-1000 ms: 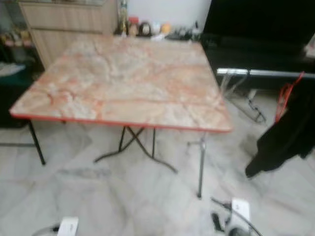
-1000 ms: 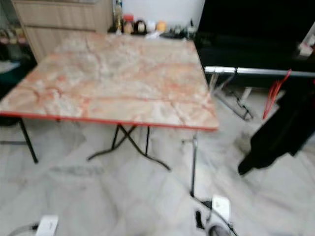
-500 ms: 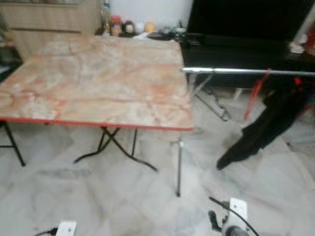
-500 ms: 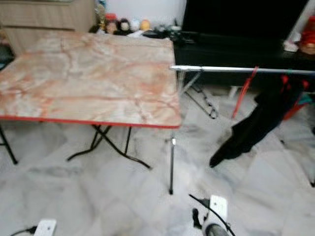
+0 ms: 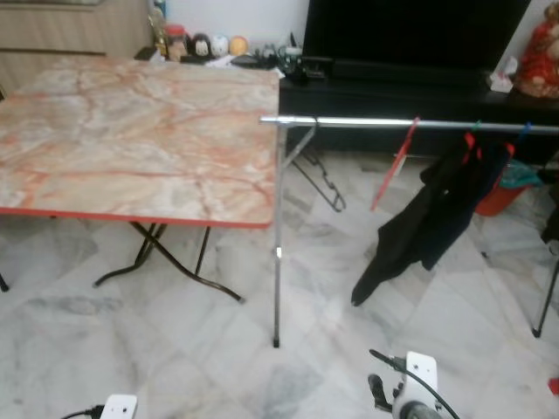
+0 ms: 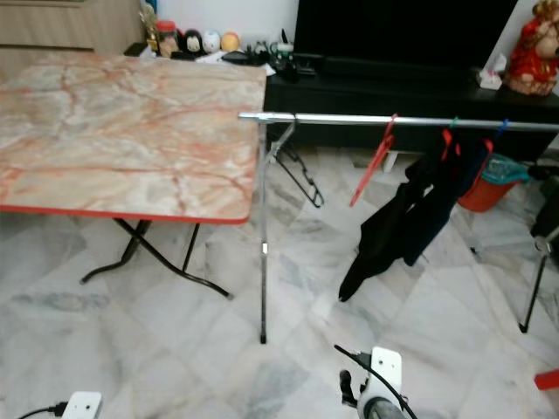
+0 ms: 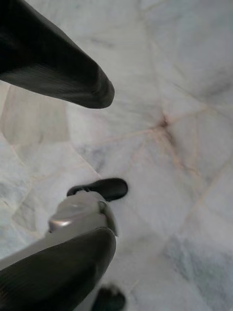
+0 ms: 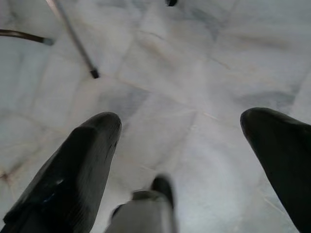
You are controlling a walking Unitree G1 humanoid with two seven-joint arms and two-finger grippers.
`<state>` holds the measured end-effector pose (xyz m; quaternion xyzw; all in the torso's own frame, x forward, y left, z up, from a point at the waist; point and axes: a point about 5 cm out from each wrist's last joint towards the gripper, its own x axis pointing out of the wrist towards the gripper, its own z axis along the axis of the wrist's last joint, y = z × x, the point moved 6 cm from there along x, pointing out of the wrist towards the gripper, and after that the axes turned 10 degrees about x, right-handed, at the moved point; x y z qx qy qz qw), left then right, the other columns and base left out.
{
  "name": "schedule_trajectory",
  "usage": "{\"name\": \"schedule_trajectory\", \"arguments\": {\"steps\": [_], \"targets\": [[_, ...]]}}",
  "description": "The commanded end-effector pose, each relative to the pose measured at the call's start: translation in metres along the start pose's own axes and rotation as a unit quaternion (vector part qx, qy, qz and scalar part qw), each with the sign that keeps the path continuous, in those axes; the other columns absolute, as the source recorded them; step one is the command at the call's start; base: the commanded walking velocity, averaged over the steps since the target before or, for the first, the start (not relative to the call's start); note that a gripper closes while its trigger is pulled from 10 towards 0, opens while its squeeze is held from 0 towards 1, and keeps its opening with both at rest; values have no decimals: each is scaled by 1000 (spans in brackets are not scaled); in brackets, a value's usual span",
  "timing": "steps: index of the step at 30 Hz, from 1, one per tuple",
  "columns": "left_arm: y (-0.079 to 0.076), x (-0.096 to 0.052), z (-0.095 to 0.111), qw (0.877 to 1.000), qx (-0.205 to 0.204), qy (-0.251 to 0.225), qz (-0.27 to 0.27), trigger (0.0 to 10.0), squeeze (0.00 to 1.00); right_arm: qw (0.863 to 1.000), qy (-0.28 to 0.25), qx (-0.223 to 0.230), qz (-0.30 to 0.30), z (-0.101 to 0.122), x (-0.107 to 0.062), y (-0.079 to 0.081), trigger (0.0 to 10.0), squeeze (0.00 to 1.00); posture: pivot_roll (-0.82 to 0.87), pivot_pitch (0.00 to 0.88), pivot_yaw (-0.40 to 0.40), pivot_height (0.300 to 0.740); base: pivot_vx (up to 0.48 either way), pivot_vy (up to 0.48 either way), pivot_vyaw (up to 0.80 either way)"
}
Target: Hang hanger
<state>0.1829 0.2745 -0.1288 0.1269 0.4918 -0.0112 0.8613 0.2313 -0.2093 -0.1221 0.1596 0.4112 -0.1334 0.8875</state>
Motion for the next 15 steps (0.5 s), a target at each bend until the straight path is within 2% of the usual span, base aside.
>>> {"name": "schedule_trajectory", "arguments": {"steps": [1, 12, 15], "targets": [[-9, 1, 1, 1000, 1, -2, -11, 10000, 0, 1000, -1, -6, -9, 1, -1, -10, 10000, 0, -76, 0, -37, 740, 0, -461, 0], [-10, 1, 0, 1000, 1, -1, -14, 10000, 0, 1000, 0, -9, -9, 1, -1, -11, 10000, 0, -75, 0, -41, 740, 0, -461, 0], [-10, 1, -1, 1000, -2, 0, -12, 10000, 0, 1000, 0, -9, -8, 1, -1, -11, 10000, 0, -76, 0, -41, 740, 0, -195, 0]]}}
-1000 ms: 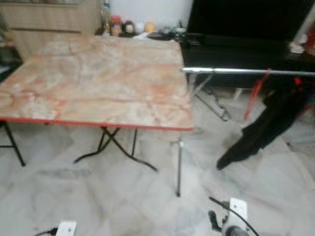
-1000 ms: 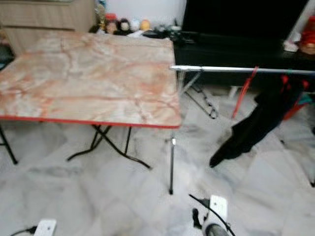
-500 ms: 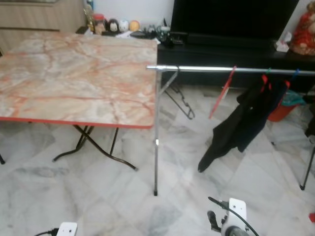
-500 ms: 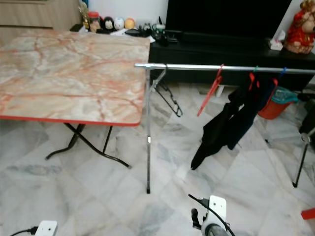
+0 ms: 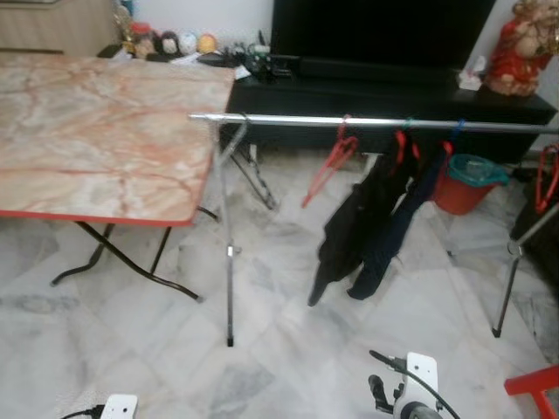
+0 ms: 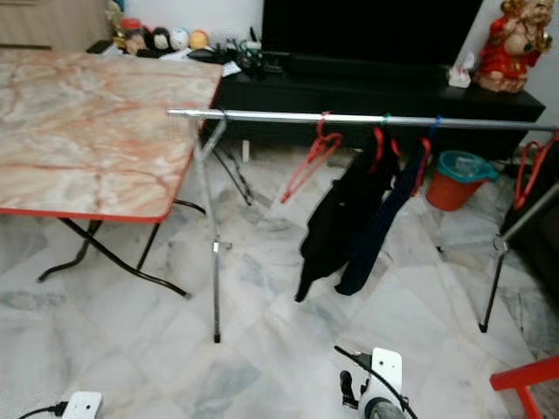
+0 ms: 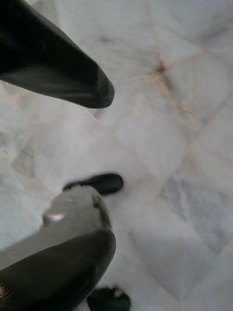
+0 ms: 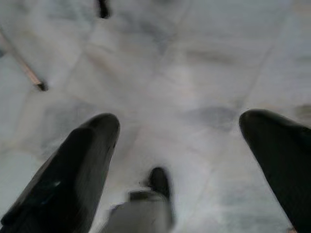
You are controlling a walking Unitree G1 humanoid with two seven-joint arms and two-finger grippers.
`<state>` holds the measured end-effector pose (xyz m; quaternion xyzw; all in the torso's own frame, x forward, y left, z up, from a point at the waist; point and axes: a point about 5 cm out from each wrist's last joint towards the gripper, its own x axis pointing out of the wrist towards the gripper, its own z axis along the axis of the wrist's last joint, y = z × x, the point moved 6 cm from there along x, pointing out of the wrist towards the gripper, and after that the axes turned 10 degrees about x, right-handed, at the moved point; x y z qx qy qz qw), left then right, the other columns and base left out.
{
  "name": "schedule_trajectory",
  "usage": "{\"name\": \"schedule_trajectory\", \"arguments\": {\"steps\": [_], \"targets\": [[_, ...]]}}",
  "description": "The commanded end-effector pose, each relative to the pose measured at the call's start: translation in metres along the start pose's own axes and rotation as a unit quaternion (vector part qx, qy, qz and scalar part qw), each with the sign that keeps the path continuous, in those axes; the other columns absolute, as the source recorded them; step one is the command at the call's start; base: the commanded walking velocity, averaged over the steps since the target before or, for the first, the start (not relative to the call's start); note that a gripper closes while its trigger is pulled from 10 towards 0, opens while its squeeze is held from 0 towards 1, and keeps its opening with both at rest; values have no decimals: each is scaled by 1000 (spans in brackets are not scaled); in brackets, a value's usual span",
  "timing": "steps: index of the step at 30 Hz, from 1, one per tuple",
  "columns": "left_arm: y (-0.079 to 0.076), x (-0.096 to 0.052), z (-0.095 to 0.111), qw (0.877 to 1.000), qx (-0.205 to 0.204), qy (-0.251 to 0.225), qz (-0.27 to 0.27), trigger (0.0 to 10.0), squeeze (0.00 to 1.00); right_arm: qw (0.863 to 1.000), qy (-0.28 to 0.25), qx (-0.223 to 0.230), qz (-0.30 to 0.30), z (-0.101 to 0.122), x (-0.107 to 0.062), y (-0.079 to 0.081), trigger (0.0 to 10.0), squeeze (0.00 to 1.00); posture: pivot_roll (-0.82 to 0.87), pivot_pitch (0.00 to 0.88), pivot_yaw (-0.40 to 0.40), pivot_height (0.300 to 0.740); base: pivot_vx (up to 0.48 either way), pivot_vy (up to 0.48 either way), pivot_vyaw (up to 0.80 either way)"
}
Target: Hang hanger
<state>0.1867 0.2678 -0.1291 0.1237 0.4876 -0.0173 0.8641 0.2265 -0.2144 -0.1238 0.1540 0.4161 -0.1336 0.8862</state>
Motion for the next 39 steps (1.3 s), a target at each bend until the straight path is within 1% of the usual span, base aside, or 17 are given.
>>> {"name": "schedule_trajectory", "arguments": {"steps": [1, 10, 21, 23, 25, 31, 35, 39], "targets": [[-4, 0, -5, 1000, -5, 8, -5, 10000, 0, 1000, -5, -4, -4, 4, 0, -4, 10000, 0, -78, 0, -41, 740, 0, 0, 0], [-2, 0, -5, 1000, -8, 8, -3, 10000, 0, 1000, -20, 5, -1, 8, 0, -2, 10000, 0, -92, 0, -38, 740, 0, 0, 0], [-2, 1, 3, 1000, -8, 1, 1, 10000, 0, 998, -55, 16, 10, 23, 1, 5, 10000, 0, -114, 0, -33, 740, 0, 0, 0], [-1, 1, 5, 1000, -8, -3, 3, 10000, 0, 997, -69, 17, 13, 28, 0, 7, 10000, 0, -127, 0, -27, 740, 0, 0, 0], [0, 2, 8, 1000, -11, -8, 6, 10000, 0, 995, -96, 30, 17, 36, -1, 10, 10000, 0, -135, 0, -18, 740, 0, 0, 0], [1, 1, 6, 1000, -9, -5, 11, 10000, 0, 988, -141, 56, 24, 45, -5, 11, 10000, 0, -133, 0, -7, 740, 0, 0, 0], [3, 1, 6, 1000, -15, -7, 16, 10000, 0, 986, -156, 53, 25, 48, -7, 12, 10000, 0, -113, 0, -11, 740, 0, 0, 0], [7, 1, 8, 999, -29, -15, 27, 10000, 0, 983, -178, 25, 31, 55, -9, 16, 10000, 0, -84, 0, -19, 740, 0, 0, 0]]}}
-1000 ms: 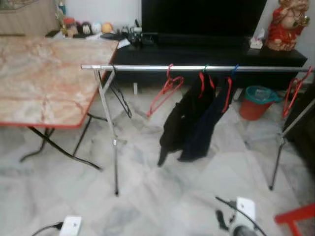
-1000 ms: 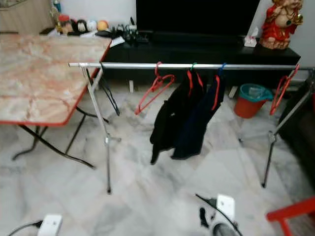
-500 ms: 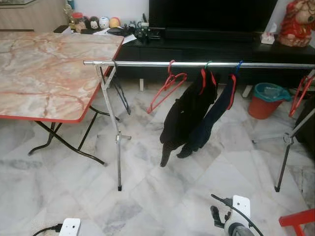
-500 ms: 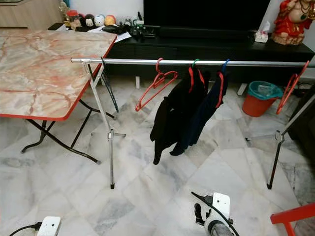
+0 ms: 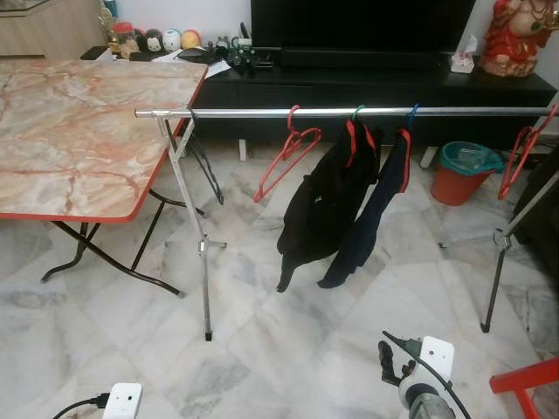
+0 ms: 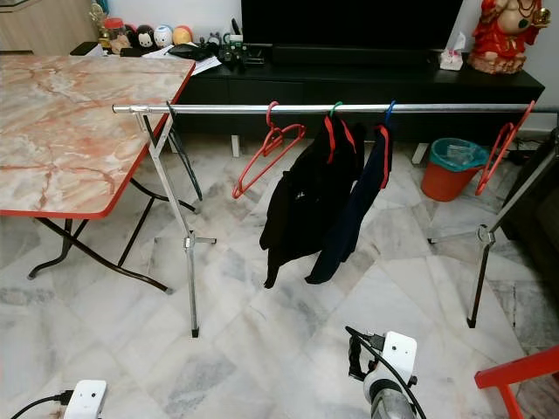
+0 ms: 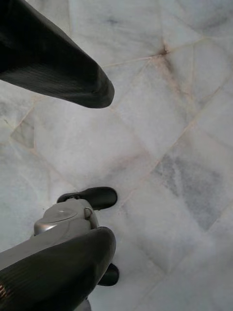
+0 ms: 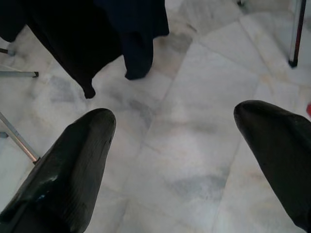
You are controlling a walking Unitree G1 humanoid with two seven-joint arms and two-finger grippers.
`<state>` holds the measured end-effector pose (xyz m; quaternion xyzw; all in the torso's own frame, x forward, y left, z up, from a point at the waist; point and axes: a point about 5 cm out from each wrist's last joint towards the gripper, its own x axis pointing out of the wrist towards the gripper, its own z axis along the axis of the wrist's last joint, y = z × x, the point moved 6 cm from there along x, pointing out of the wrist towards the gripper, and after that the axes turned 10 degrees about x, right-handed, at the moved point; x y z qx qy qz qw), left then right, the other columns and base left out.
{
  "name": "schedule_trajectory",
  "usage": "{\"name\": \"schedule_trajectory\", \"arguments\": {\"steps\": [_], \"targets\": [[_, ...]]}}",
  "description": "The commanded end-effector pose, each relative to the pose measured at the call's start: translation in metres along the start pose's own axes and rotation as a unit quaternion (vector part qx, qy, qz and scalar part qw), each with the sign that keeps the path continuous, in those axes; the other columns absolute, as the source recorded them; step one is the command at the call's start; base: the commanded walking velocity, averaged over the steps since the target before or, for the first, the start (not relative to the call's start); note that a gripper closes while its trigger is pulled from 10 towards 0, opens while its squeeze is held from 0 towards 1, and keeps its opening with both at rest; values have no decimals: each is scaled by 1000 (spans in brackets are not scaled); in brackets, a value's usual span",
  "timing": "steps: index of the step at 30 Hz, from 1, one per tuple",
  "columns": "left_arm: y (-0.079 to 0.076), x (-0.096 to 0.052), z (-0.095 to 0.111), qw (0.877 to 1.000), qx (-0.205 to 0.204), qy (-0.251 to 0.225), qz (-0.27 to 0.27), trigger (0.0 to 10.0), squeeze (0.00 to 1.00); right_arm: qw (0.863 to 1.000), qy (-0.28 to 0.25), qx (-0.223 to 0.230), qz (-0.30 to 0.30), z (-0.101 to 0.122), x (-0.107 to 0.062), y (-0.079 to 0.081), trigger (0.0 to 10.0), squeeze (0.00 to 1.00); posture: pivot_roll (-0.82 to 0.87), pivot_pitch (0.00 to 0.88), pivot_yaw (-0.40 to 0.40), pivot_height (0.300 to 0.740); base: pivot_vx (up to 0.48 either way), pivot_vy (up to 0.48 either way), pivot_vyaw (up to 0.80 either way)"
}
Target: Hang hanger
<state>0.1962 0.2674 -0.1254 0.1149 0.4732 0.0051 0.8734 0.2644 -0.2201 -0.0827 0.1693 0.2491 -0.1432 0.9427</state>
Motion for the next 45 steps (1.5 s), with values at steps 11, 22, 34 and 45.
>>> {"name": "schedule_trajectory", "arguments": {"steps": [11, 22, 34, 45], "targets": [[9, -3, -8, 1000, -5, 7, 16, 10000, 0, 991, -124, -29, 30, 67, 11, 21, 10000, 0, -109, 0, -9, 740, 0, 0, 0], [7, -4, -14, 1000, -15, 12, 21, 10000, 0, 980, -183, -66, 42, 92, 3, 23, 10000, 0, -74, 0, -43, 740, 0, 0, 0], [8, -4, -16, 1000, -12, 12, 24, 10000, 0, 970, -226, -83, 44, 96, -35, 15, 10000, 0, -92, 0, -42, 740, 0, 0, 0], [9, -4, -16, 999, -20, 11, 29, 10000, 0, 975, -206, -78, 19, 101, -32, 13, 10000, 0, -86, 0, -45, 740, 0, 0, 0]]}}
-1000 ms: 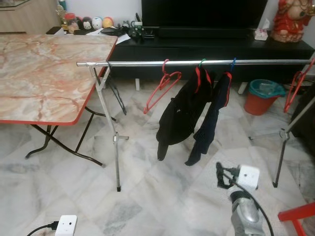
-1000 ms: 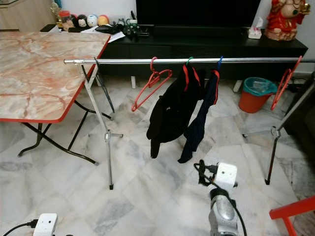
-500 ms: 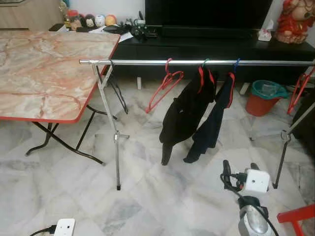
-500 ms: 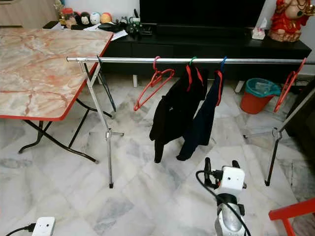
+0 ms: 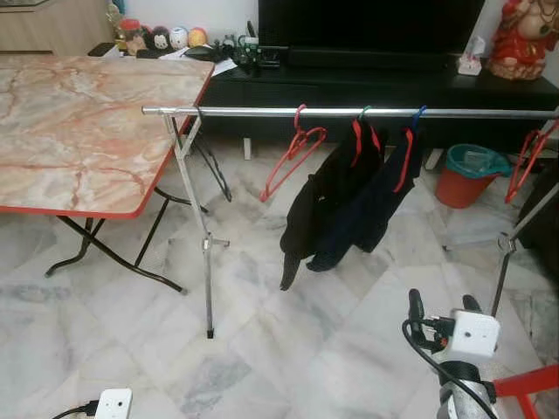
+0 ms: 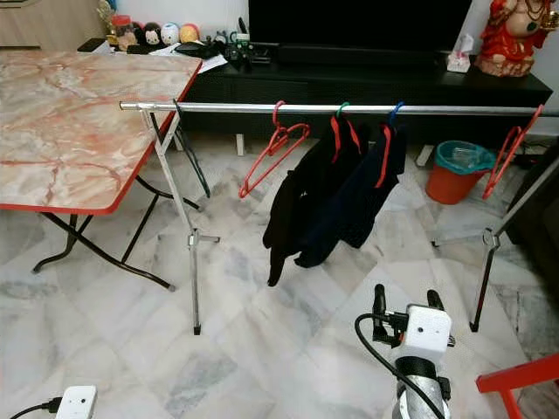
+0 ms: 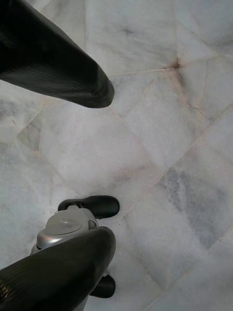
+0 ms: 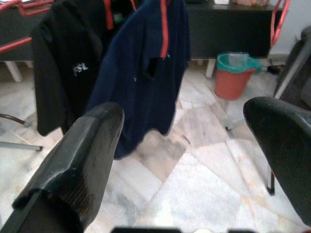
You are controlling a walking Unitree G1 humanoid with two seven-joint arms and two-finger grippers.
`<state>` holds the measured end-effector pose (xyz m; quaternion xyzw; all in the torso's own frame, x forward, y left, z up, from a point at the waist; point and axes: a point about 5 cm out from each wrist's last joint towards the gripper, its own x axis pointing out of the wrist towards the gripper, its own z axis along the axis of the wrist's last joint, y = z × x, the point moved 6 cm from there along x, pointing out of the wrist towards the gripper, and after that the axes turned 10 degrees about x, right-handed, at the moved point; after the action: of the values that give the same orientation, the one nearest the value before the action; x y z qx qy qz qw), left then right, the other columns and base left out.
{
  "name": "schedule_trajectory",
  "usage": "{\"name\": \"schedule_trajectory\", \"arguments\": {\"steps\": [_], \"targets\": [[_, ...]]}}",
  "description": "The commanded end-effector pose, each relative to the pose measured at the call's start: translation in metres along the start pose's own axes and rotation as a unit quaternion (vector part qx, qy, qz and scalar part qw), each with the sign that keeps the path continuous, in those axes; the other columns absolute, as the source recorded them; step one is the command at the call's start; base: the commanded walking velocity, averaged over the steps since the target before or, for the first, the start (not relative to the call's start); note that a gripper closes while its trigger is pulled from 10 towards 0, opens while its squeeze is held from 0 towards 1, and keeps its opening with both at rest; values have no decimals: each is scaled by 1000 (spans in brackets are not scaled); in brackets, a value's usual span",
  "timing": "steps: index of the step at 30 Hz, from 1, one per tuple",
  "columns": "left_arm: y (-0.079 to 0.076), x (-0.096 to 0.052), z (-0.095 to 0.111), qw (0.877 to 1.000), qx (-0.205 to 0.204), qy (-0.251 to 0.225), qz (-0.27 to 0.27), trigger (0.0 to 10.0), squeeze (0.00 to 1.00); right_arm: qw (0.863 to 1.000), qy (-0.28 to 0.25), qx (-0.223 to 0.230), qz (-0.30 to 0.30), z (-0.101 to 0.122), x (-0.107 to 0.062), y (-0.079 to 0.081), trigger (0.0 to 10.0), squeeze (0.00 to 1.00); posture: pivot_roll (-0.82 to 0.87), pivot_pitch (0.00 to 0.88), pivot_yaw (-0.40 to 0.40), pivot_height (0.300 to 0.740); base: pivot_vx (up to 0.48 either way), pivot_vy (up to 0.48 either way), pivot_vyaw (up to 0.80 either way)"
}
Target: Hang hanger
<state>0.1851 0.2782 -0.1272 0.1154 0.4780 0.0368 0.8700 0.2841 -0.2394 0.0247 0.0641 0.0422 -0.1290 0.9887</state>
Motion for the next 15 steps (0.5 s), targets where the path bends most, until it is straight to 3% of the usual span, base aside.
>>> {"name": "schedule_trajectory", "arguments": {"steps": [1, 8, 15], "targets": [[-1, -1, -4, 1000, -10, 2, 0, 10000, 0, 1000, 17, -2, 0, -3, 9, 2, 10000, 0, -85, 0, -47, 740, 0, 0, 0], [0, -1, -4, 1000, -24, 3, 0, 10000, 0, 1000, -9, 5, 10, 20, 28, 12, 10000, 0, -84, 0, -54, 740, 0, 0, 0], [1, 0, -1, 1000, -26, 1, -1, 10000, 0, 1000, -11, 10, 20, 24, 33, 22, 10000, 0, -88, 0, -39, 740, 0, 0, 0]]}}
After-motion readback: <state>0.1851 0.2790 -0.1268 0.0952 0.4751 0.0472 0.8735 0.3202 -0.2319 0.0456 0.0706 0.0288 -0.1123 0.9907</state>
